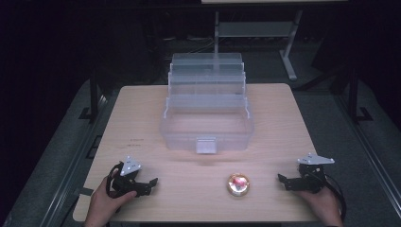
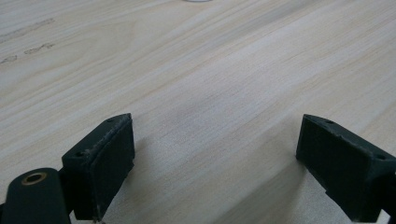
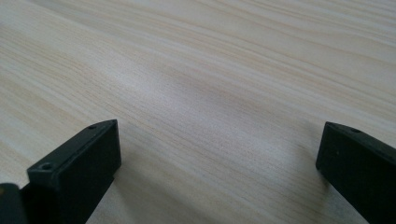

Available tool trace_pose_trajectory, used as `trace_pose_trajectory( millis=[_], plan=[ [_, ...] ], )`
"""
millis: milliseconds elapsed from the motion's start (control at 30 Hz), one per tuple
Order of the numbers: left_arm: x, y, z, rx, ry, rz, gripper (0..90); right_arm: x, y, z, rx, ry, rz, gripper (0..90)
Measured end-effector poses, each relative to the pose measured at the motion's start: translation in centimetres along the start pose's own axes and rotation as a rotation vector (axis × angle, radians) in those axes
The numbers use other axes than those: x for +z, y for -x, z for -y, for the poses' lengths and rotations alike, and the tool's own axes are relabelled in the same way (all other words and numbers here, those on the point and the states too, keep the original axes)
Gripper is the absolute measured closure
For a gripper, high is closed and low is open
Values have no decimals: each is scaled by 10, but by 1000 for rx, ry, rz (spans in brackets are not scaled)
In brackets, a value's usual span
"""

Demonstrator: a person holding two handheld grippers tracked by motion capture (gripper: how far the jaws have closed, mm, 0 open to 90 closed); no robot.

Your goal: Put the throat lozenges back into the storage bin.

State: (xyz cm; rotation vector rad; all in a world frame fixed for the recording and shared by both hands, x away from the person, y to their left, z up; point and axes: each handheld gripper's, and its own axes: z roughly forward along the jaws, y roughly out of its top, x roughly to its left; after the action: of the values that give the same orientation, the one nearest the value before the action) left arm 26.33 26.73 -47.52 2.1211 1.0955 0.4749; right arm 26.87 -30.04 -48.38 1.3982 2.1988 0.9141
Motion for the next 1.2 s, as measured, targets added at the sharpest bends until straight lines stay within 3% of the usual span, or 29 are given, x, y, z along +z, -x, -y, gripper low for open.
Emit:
trace_pose_trajectory(
  millis=[500, 833, 1200],
  plan=[
    [0, 0, 0, 1, 0, 0, 107, 0, 0, 0, -3, -1, -3, 0],
    [0, 0, 0, 1, 0, 0, 107, -5, -2, -6, -6, -101, 4, 0],
    [0, 0, 0, 1, 0, 0, 107, -15, -4, -12, -23, -108, -21, 0]
  ],
)
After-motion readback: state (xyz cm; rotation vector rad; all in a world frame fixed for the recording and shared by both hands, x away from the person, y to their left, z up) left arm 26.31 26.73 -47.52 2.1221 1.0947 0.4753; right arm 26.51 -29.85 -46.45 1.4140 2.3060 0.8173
